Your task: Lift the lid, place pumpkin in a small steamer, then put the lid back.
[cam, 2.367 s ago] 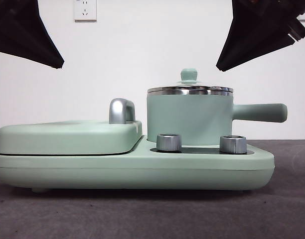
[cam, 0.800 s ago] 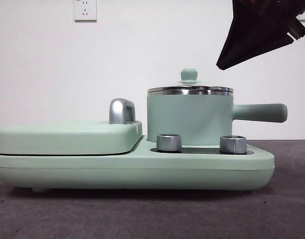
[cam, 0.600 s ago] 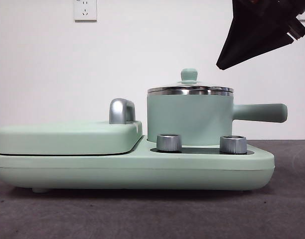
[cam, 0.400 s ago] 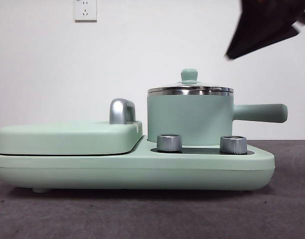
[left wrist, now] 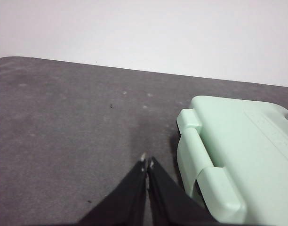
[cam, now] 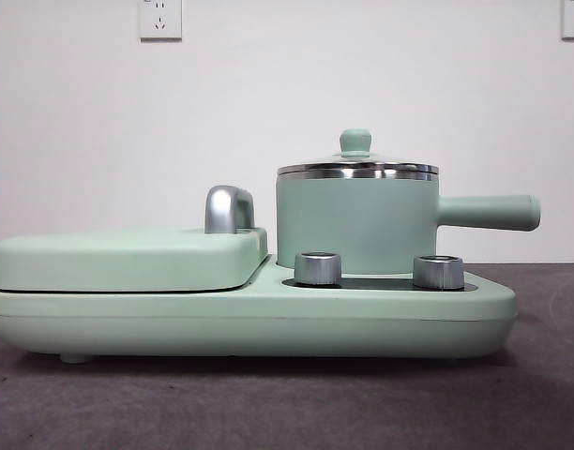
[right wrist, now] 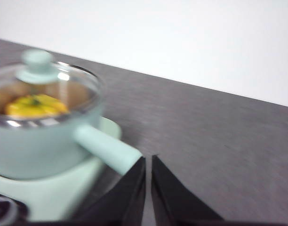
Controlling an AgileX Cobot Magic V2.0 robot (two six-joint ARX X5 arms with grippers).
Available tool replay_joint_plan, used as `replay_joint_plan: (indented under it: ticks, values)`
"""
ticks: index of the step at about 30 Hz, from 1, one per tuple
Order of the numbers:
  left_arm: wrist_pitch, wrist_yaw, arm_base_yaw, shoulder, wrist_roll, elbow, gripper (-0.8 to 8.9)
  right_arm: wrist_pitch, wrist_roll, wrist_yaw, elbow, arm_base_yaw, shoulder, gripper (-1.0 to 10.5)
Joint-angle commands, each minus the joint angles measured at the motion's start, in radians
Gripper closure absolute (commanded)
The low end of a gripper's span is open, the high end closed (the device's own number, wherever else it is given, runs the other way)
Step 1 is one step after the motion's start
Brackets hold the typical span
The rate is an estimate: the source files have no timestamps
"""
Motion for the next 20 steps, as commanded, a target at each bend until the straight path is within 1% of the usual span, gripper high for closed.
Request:
replay_joint_plan:
  ticks: [1, 3, 9, 12, 20]
  values:
    - [0.012, -0.003, 0.0, -0.001, 0.005, -0.02, 8.07, 0.011, -0.005, 0.008, -0.074, -0.044, -0.111, 9.3]
    - [0.012, -0.003, 0.0, -0.001, 0.005, -0.02, 8.07, 0.007, -0.003, 0.012, -0.122, -0.071, -0.178, 9.3]
    - [0.011, -0.003, 0.0, -0.001, 0.005, -0.02, 8.06, 0.011, 0.047, 0.016, -0.237, -0.113, -0.336, 9.3]
    - [0.012, -0.003, 0.0, -0.001, 0.005, -0.02, 8.06, -0.014, 0.074, 0.037, -0.24, -0.115, -0.33, 9.3]
    - [0.012, -0.003, 0.0, -0.001, 0.005, -0.02, 8.07, -0.021, 0.074, 0.037, -0.24, -0.119, -0.33, 9.3]
